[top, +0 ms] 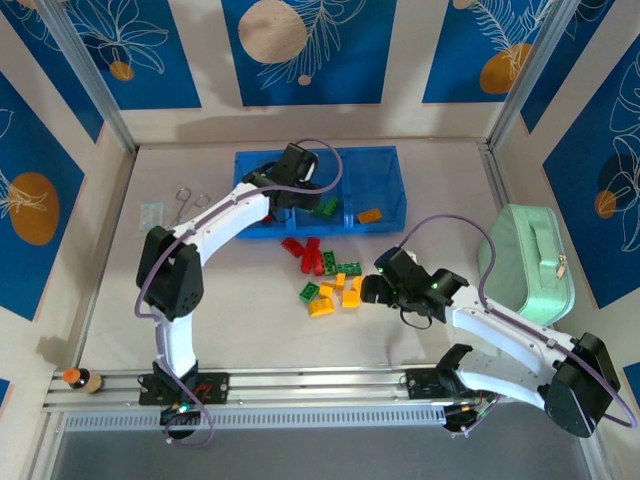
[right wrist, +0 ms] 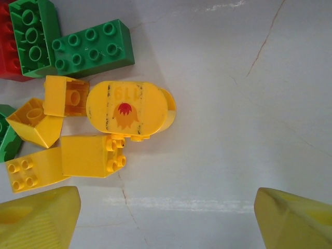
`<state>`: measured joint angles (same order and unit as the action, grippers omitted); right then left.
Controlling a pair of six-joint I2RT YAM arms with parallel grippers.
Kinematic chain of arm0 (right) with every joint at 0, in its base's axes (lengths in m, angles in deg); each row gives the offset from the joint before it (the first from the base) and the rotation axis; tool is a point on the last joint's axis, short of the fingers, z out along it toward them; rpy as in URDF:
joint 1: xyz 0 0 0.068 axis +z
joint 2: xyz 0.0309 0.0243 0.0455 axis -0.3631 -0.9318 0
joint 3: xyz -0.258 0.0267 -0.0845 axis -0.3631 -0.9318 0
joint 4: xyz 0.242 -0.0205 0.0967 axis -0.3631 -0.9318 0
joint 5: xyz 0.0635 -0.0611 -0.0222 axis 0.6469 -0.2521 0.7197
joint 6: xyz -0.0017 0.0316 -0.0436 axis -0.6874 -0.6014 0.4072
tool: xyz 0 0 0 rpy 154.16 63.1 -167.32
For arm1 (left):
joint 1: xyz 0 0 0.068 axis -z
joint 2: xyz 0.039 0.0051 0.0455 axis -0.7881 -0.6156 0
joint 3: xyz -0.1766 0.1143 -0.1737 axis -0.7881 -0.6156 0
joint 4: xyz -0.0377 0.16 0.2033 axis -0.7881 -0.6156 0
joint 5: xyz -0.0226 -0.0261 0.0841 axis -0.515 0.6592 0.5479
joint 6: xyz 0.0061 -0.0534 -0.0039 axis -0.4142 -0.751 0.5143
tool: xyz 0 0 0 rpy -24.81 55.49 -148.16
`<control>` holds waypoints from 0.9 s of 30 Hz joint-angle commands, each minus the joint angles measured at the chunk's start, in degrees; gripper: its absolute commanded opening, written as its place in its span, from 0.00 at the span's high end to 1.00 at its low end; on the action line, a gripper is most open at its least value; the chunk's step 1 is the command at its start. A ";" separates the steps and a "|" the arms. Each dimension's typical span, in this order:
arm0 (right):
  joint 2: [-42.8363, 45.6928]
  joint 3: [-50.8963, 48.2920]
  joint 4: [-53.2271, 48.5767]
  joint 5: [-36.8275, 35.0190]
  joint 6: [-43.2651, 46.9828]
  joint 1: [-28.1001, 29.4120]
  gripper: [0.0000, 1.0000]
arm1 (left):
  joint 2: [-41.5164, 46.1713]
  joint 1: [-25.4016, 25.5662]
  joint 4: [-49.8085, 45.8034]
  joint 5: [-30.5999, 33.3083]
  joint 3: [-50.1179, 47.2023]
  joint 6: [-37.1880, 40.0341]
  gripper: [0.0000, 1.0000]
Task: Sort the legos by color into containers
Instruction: Place the lego in the container.
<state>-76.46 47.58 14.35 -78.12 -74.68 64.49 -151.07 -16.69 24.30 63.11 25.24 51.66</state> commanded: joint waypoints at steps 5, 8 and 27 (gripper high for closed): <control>0.52 0.23 -1.31 -0.34 -1.01 0.92 0.12 | 3.58 -0.03 -2.06 0.67 2.60 0.93 0.38; 0.15 0.62 -1.44 -0.45 -1.08 0.92 0.12 | 8.49 0.77 1.29 0.01 -2.80 0.36 0.38; -17.64 8.78 1.54 5.08 1.80 -3.36 0.06 | 36.11 6.32 10.93 0.68 -42.91 -11.12 0.38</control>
<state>-92.26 54.20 15.72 -74.73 -73.52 61.54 -118.33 -10.81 33.96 62.74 -15.26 43.51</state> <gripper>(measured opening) 0.936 0.619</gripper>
